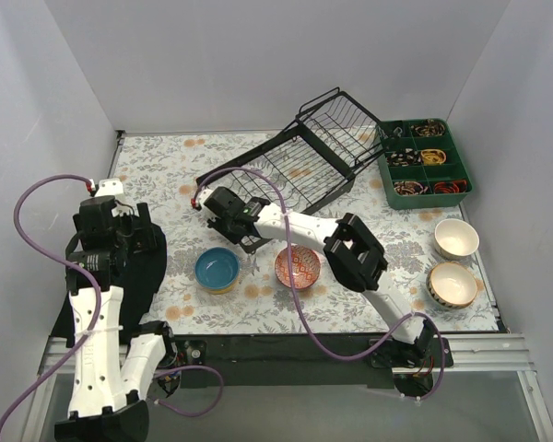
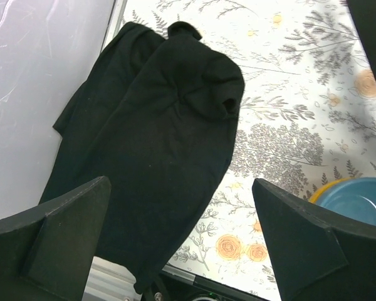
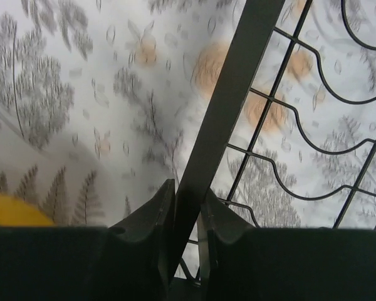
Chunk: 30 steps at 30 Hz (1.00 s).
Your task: Load the bowls into the dish rack
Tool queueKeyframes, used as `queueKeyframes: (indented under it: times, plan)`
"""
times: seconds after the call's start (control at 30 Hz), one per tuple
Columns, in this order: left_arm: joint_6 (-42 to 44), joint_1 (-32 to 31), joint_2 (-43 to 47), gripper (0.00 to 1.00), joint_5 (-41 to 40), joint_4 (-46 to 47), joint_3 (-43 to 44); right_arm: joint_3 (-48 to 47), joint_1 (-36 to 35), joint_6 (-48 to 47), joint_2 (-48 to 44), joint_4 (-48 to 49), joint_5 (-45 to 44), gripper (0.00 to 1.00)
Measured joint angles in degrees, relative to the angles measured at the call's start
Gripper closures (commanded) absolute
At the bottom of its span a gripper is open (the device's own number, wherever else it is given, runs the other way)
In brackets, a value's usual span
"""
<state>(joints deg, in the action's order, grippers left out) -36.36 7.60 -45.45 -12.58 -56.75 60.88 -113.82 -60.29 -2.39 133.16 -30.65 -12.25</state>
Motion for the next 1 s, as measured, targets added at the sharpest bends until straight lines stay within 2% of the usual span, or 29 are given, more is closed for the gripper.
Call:
queueKeyframes:
  times: [0.13,0.3,0.67,1.0]
  plan:
    - [0.39,-1.88,2.89,0.02,0.24,-0.72,-0.39,8.7,-0.28,-4.04,-6.01,0.59,1.55,0.99]
    - [1.7,-2.71,6.84,0.02,0.42,-1.07,-1.4,12.17,-0.63,-5.7,-8.28,0.5,2.56,0.99]
    - [4.68,-3.72,7.93,0.02,1.4,1.09,-3.89,21.88,-4.55,-8.79,-15.21,0.33,1.84,0.99]
    - [4.59,-5.6,9.2,0.02,2.08,1.29,-5.18,24.39,-7.82,-14.08,-16.87,0.17,3.67,0.99]
